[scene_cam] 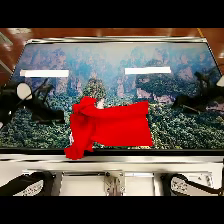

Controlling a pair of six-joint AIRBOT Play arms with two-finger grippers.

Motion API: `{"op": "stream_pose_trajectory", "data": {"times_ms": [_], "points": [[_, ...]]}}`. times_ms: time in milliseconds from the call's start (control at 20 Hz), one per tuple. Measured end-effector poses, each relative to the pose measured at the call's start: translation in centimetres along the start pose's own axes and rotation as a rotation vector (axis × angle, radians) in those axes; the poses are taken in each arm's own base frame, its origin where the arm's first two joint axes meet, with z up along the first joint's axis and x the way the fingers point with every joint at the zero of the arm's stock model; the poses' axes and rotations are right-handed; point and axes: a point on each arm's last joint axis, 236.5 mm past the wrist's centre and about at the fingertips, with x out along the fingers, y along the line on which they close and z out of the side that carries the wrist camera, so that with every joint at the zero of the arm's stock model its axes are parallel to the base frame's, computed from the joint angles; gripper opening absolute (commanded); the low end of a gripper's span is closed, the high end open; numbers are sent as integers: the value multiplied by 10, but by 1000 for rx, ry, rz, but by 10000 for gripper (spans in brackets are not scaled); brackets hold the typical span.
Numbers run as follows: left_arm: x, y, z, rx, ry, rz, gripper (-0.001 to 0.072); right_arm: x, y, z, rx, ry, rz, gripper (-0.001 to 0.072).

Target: Fold the shirts.

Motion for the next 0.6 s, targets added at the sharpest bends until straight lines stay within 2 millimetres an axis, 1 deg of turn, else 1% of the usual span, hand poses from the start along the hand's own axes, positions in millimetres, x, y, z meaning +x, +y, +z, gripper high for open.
{"op": "stream_pose_trajectory", "data": {"times_ms": [100,150,200,300,350,400,550,600], "points": [[27,-14,-36,-24,46,-80,607,17,-11,-26,48,51,34,682],[39,-22,-50,-37,65,-117,604,26,-13,-38,64,72,55,682],[53,-31,-62,-52,82,-154,604,34,-13,-49,76,96,74,682],[75,-49,-80,-71,109,-215,603,47,-12,-62,95,114,108,682],[86,-57,-86,-76,118,-234,603,52,-12,-67,100,125,118,682],[94,-63,-90,-83,126,-247,603,55,-12,-68,105,121,126,682],[112,-77,-90,-114,114,-275,585,60,-12,-71,113,118,138,682],[118,-82,-88,-125,112,-284,505,61,-11,-72,112,117,140,682]]}}
